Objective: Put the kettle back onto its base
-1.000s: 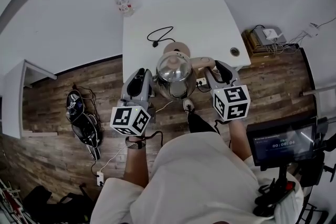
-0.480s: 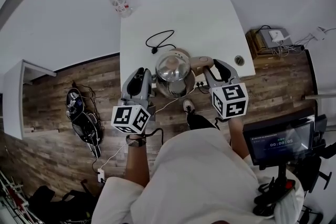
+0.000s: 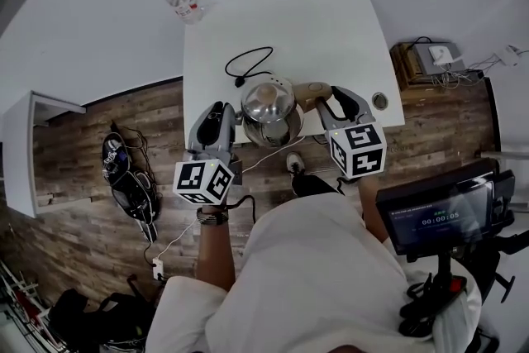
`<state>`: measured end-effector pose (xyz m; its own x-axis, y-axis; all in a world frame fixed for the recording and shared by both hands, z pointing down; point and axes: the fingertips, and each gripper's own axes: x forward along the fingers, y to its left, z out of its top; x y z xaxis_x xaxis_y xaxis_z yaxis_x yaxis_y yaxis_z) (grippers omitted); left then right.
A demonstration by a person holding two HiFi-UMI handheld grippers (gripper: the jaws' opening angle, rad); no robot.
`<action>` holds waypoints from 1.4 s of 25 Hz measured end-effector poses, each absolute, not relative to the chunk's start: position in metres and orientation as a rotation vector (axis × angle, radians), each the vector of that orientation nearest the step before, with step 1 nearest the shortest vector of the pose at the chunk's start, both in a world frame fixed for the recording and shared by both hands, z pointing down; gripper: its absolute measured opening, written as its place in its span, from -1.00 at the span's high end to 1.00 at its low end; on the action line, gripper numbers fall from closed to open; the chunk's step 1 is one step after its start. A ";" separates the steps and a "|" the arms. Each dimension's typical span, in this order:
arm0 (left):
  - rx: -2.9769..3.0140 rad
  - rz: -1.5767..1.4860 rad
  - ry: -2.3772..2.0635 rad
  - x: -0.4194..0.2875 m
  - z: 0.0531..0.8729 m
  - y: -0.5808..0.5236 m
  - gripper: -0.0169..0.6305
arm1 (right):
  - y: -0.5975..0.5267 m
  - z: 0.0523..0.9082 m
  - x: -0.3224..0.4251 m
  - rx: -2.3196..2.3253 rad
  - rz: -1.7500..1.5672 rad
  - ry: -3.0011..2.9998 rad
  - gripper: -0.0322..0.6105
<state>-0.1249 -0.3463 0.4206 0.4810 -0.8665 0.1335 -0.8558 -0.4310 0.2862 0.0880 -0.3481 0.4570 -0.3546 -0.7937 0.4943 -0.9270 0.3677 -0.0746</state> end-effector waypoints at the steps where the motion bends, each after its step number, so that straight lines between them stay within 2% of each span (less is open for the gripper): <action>1: 2.413 -0.044 -1.458 -0.124 0.423 -0.350 0.72 | -0.352 0.460 0.088 1.493 0.490 -2.258 0.44; 35: 2.237 0.112 -1.435 -0.119 0.539 -0.401 0.73 | -0.399 0.569 0.093 1.300 0.574 -2.153 0.44</action>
<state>-0.1187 -0.4015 0.5393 0.4476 -0.8363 0.3165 -0.8753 -0.3373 0.3465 0.0930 -0.3995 0.5690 -0.3773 -0.6578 0.6519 -0.8950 0.4399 -0.0741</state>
